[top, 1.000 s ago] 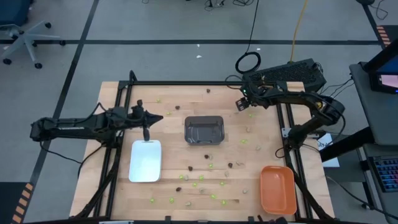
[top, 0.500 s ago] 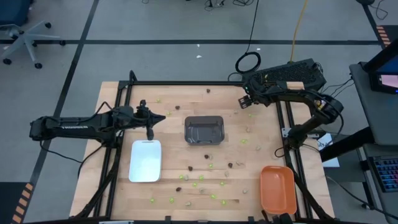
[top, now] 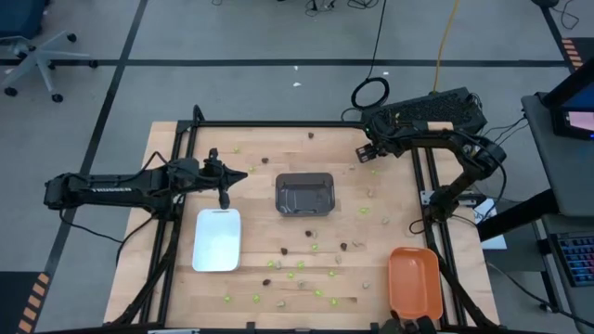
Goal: Sort Halloween decoration
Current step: Put the black skull toy into the black bin
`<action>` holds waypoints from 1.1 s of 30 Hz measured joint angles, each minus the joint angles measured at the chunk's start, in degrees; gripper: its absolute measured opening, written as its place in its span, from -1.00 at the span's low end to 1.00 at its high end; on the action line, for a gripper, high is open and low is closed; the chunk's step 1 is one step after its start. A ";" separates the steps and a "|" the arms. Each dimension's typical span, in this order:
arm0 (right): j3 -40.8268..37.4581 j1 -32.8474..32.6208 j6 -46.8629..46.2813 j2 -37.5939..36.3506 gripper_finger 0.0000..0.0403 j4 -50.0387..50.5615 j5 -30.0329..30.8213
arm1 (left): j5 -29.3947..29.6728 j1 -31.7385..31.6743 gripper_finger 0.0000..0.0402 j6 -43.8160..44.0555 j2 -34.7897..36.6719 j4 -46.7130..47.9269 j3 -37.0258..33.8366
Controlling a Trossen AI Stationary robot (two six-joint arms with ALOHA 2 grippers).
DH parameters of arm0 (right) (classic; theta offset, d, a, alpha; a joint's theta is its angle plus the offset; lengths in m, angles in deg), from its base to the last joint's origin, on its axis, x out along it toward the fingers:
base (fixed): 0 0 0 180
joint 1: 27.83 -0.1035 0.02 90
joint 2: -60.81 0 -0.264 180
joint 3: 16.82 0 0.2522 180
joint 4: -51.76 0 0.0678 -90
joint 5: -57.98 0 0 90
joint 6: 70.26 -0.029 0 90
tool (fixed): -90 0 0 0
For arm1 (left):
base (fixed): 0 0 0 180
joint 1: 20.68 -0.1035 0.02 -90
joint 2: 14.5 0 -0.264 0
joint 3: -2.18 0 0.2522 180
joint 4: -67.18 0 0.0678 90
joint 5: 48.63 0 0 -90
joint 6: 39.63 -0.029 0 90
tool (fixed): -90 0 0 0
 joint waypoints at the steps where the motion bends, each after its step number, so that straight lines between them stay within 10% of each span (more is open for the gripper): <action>1: 0.12 0.22 0.31 0.43 -0.15 0.01 -0.07 | 0.00 0.00 -1.00 0.00 0.00 0.00 0.00; 10: -0.16 0.30 -0.64 -0.32 -0.38 -0.77 -0.17 | 0.00 0.00 -1.00 0.02 0.00 0.15 0.00; 33: -0.24 0.40 -3.10 -2.86 -0.06 -4.34 1.49 | -2.95 0.02 -1.00 -2.64 0.00 0.00 -0.02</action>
